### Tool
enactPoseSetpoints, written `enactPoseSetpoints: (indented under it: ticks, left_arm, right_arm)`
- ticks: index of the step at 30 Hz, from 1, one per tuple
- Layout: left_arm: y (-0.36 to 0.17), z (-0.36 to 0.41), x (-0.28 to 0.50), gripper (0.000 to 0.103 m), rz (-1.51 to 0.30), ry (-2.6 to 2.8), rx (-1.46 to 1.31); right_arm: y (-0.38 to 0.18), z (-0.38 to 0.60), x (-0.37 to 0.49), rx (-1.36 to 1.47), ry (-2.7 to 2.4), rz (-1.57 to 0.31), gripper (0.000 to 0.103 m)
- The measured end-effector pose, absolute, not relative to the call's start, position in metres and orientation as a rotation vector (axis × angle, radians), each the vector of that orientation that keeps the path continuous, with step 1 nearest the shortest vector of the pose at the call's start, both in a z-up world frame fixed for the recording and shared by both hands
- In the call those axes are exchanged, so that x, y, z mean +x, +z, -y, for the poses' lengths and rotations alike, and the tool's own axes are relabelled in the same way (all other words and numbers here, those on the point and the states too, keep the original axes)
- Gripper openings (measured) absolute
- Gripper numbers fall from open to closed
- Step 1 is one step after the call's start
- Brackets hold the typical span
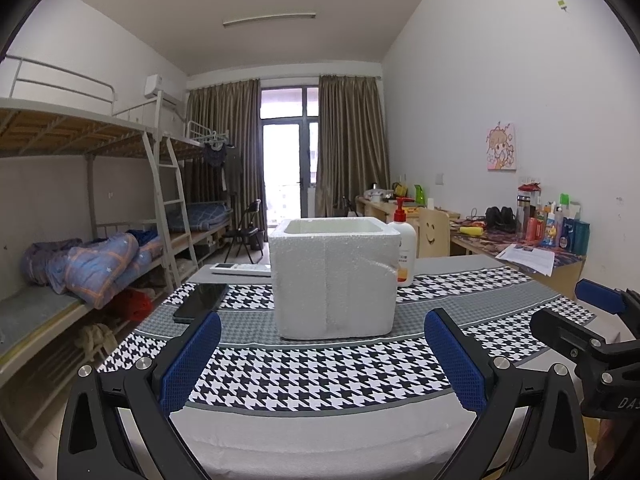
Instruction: Organize soft objects
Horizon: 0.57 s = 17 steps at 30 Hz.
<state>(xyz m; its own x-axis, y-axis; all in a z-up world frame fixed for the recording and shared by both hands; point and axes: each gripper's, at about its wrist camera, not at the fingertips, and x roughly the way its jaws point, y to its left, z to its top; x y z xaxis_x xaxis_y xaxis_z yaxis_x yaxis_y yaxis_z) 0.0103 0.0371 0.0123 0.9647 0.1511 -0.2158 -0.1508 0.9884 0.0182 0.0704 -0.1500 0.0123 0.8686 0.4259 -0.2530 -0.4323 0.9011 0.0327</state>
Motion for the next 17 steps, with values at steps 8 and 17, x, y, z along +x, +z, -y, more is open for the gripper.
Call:
enactPoseSetpoints:
  ticks: [8, 17]
  left_arm:
    - [0.0124, -0.0367, 0.0091, 0.102, -0.207, 0.161, -0.008]
    - [0.0129, -0.038, 0.0086, 0.102, -0.215, 0.156, -0.009]
  right_arm:
    - [0.0125, 0.1509, 0.0708, -0.021, 0.446, -0.259, 0.103]
    - [0.0122, 0.1503, 0.0706, -0.026, 0.445, -0.259, 0.103]
